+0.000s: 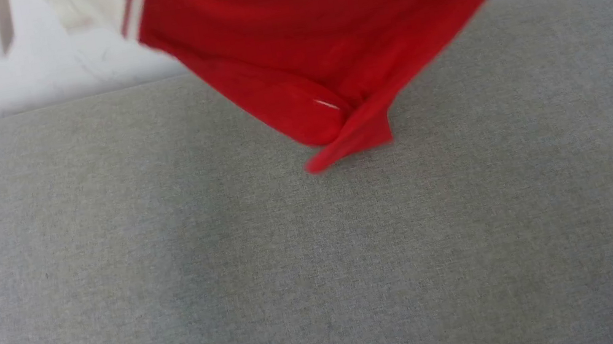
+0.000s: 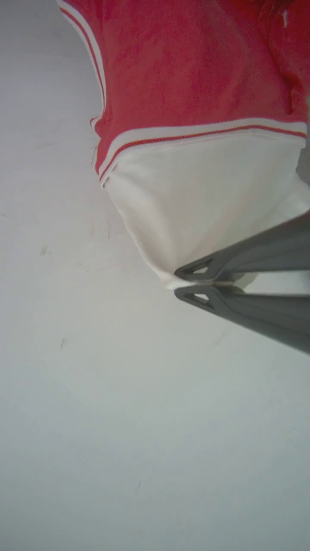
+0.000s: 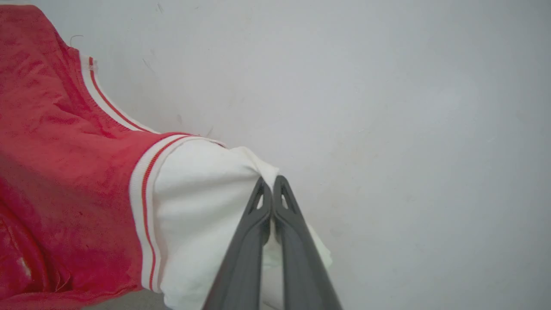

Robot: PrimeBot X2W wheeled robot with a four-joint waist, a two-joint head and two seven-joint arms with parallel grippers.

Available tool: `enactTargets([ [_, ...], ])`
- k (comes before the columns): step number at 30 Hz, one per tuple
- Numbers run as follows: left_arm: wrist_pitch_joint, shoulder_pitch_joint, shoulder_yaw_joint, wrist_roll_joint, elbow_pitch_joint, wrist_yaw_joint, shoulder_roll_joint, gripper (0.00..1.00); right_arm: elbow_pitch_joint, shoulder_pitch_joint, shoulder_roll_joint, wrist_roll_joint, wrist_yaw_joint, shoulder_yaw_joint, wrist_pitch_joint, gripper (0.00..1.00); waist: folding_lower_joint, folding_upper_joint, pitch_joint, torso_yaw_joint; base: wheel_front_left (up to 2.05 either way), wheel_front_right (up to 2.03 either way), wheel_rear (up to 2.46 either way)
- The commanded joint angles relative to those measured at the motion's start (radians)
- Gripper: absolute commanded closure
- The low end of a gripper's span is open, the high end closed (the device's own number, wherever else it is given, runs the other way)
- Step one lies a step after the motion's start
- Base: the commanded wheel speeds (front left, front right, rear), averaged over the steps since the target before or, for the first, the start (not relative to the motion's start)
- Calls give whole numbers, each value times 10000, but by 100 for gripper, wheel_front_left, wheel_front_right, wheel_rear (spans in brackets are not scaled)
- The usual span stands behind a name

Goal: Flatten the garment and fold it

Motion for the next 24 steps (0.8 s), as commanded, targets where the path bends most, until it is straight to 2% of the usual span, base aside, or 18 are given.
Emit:
enactTargets([
  [1, -434, -352, 156, 190, 67, 171, -86, 100, 253, -378, 232, -404, -9, -320, -174, 100, 2, -1, -15, 16, 0, 0, 0],
  [9, -1492, -1688, 387, 772, 525, 555, -546, 100, 1291, -1680, 1226, -2147, -9, -1559, -399, 100, 2, -1, 235, 57, 0, 0, 0],
  [16, -2320, -3021, 568, 1239, 1218, 932, -1002, 100, 2035, -2962, 1890, -3529, -9, -2085, -306, 100, 2, -1, 1199, 71, 0, 0, 0],
  [24, -3181, -4455, 906, 1641, 1999, 1430, -964, 100, 3021, -4359, 2323, -4819, -9, -3005, -597, 100, 2, -1, 2489, 32, 0, 0, 0],
])
